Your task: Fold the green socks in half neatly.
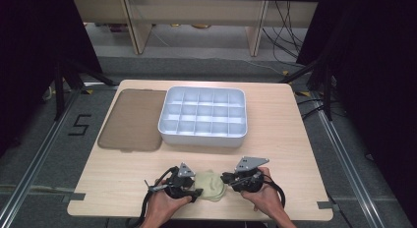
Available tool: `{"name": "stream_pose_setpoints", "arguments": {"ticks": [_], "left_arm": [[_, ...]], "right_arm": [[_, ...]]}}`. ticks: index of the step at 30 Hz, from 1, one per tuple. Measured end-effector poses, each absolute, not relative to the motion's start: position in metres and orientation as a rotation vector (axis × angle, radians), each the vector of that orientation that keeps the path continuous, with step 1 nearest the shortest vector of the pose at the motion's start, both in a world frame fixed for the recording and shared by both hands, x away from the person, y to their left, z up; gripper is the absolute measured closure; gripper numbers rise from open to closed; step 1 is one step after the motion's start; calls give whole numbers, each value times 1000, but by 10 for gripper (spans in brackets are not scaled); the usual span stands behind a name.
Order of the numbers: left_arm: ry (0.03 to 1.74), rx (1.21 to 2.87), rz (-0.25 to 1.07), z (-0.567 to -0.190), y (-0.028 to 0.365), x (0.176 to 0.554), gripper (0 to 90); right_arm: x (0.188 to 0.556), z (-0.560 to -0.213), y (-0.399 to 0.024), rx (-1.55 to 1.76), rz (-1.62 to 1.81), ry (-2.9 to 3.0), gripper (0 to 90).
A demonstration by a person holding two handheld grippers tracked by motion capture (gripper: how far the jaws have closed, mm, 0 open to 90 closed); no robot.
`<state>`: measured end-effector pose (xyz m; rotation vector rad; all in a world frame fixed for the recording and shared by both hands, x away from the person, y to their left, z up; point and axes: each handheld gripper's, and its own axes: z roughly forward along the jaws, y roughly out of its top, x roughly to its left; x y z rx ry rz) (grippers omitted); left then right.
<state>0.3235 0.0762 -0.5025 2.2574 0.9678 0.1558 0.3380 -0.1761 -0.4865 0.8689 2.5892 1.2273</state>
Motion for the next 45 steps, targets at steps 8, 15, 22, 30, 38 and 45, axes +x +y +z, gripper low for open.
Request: {"name": "stream_pose_setpoints", "arguments": {"ticks": [8, 15, 22, 30, 38, 45], "left_arm": [[961, 2286, 177, -500, 82, 328, 535], [981, 2268, 133, -501, 80, 328, 574], [999, 2249, 110, -502, 79, 328, 628], [977, 2166, 65, -506, 85, 331, 811], [934, 2197, 103, -499, 85, 331, 831], [925, 2205, 148, -493, 88, 331, 832]], "right_arm": [[339, -486, -176, 855, 1242, 2588, 805], [340, -486, -176, 873, 1253, 2582, 804], [340, -485, -176, 851, 1264, 2594, 803], [336, -485, -166, 798, 1265, 2608, 810], [329, -489, -148, 750, 1317, 2680, 832], [327, -500, -128, 692, 1334, 2751, 868]]}}
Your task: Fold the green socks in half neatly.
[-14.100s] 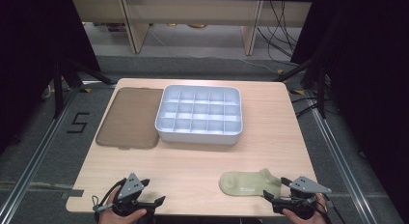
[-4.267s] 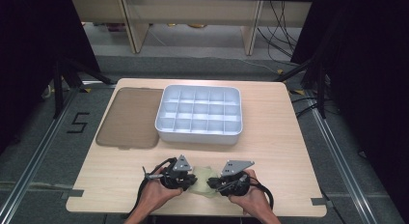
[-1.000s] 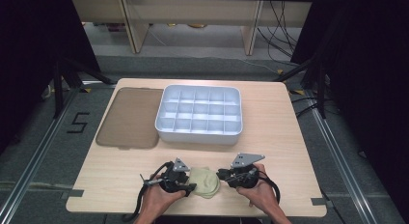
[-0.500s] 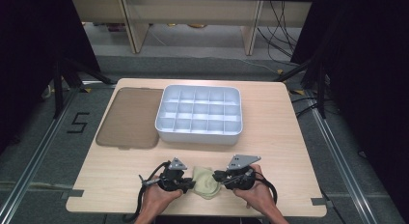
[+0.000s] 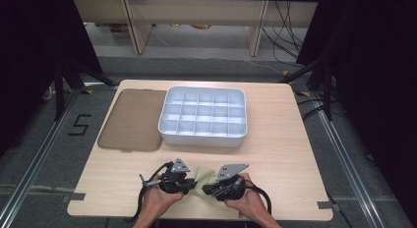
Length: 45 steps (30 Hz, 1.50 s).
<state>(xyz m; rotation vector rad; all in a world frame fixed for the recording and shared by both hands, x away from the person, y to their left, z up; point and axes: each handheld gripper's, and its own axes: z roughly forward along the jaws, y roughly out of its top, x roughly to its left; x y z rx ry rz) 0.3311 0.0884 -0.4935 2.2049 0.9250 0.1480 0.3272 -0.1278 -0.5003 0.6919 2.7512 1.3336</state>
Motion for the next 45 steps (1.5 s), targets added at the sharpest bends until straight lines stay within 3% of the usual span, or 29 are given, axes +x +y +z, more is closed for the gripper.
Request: {"name": "stream_pose_setpoints", "arguments": {"ticks": [11, 17, 24, 32, 38, 45], "left_arm": [[882, 2249, 180, -489, 86, 329, 833], [865, 2274, 230, -484, 84, 328, 833], [857, 2281, 266, -481, 82, 327, 834], [824, 2318, 355, -479, 75, 322, 834], [832, 2310, 354, -478, 76, 322, 833], [797, 2309, 370, -471, 75, 320, 833]], "right_arm": [[331, -508, -118, 700, 1279, 2776, 900], [353, -497, -131, 786, 1264, 2648, 900], [369, -508, -126, 789, 1215, 2645, 900], [368, -504, -128, 832, 1218, 2628, 900], [354, -490, -143, 808, 1299, 2619, 900], [346, -496, -145, 796, 1206, 2681, 900]]}}
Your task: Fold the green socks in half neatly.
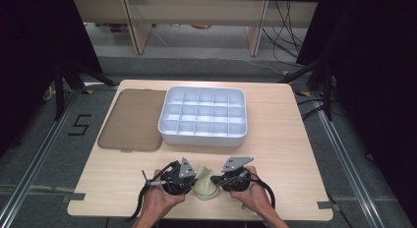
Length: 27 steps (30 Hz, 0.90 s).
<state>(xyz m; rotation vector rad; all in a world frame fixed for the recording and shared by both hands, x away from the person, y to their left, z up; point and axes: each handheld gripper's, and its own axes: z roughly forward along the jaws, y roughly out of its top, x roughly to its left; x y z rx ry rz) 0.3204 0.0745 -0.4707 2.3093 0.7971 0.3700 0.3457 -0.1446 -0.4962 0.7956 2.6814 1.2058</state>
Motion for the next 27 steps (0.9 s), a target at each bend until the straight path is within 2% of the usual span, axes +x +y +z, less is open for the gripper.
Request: {"name": "stream_pose_setpoints", "arguments": {"ticks": [11, 15, 27], "left_arm": [[726, 2304, 343, -465, 50, 312, 835], [674, 2359, 320, -471, 39, 308, 836], [640, 2402, 323, -486, 26, 311, 834]], "right_arm": [[349, -505, -142, 823, 1190, 2695, 900], [351, -505, -144, 844, 1212, 2699, 900], [360, -480, -169, 940, 1378, 2556, 896]]}}
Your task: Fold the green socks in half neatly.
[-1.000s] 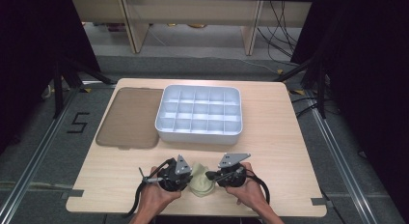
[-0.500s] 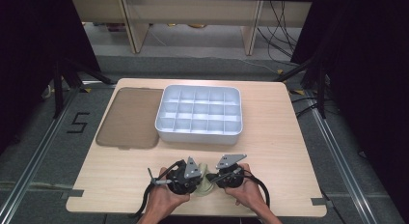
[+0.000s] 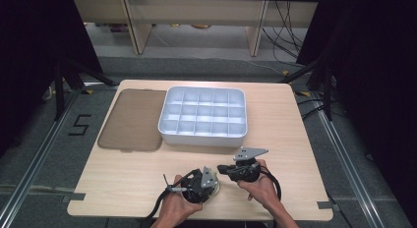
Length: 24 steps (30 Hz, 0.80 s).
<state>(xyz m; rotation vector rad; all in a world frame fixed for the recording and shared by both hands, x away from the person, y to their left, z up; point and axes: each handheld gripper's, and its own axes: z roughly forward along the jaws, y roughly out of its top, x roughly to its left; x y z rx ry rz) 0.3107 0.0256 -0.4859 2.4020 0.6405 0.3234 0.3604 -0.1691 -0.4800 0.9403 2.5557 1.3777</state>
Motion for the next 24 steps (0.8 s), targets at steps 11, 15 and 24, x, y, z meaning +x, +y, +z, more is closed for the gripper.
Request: {"name": "stream_pose_setpoints", "arguments": {"ticks": [11, 15, 24], "left_arm": [[635, 2394, 329, -489, 23, 309, 825], [635, 2393, 326, -489, 24, 309, 818], [662, 2330, 271, -487, 28, 311, 754]], "right_arm": [[358, -478, -145, 865, 1408, 2614, 894], [359, -484, -141, 823, 1347, 2643, 894], [365, -500, -147, 878, 1241, 2671, 900]]}}
